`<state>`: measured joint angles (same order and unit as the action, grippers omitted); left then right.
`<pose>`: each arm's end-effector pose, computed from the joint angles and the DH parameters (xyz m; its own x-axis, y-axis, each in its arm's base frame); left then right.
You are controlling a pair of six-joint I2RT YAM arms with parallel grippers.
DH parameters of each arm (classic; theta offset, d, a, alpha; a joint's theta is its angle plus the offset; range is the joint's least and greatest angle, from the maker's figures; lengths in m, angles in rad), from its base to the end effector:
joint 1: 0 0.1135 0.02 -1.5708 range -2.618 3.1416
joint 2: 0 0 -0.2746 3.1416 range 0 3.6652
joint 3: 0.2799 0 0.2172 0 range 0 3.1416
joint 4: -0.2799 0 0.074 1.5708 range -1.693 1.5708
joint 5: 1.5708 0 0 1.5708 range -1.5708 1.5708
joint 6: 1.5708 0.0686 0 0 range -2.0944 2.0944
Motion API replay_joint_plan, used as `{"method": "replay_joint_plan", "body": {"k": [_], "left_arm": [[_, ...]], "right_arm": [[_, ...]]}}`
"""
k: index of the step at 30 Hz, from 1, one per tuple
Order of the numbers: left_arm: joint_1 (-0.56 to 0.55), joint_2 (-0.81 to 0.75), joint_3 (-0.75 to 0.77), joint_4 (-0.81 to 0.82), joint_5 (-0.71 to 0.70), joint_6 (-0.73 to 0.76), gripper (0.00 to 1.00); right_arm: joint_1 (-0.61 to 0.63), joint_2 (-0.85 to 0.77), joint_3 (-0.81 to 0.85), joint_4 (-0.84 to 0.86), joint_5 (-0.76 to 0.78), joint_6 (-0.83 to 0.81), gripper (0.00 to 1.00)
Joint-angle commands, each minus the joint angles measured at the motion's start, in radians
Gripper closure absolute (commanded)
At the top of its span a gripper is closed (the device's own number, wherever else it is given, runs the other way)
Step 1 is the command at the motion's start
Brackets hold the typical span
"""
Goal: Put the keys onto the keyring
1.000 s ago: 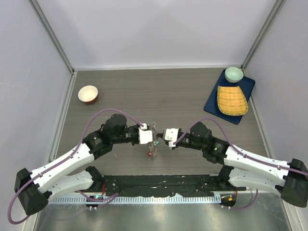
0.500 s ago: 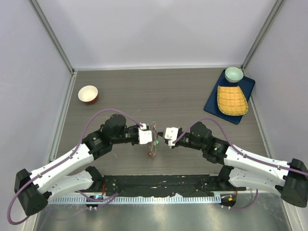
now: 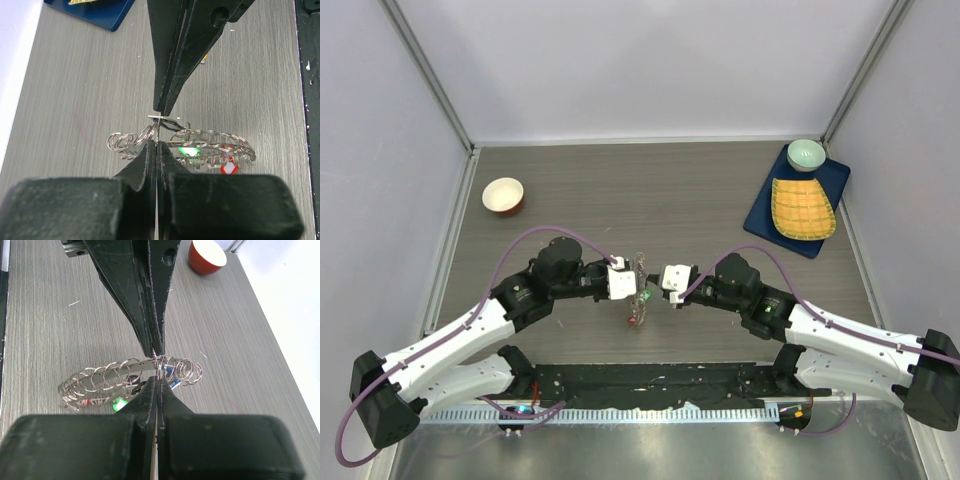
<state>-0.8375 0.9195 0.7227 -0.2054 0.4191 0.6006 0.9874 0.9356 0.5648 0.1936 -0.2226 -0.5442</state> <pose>0.1103 -0.1641 0.2964 0.3090 0.4282 -0.8492 0.9147 0.1105 0.3886 0.1042 0.1853 0.2900 0.4003 -0.3101 -0.8623 -0.8491 0.2283 -0.4763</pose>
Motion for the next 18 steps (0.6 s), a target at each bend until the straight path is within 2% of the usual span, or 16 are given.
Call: {"method": "replay_joint_plan", "body": {"k": [1, 18], "left_arm": [[-0.005, -0.024, 0.006, 0.101, 0.009, -0.015, 1.00], [-0.005, -0.005, 0.017, 0.092, 0.095, -0.018, 1.00]], "right_arm": [[0.007, -0.023, 0.020, 0.049, -0.015, 0.007, 0.99], [0.005, -0.023, 0.020, 0.053, -0.054, 0.004, 0.99]]}}
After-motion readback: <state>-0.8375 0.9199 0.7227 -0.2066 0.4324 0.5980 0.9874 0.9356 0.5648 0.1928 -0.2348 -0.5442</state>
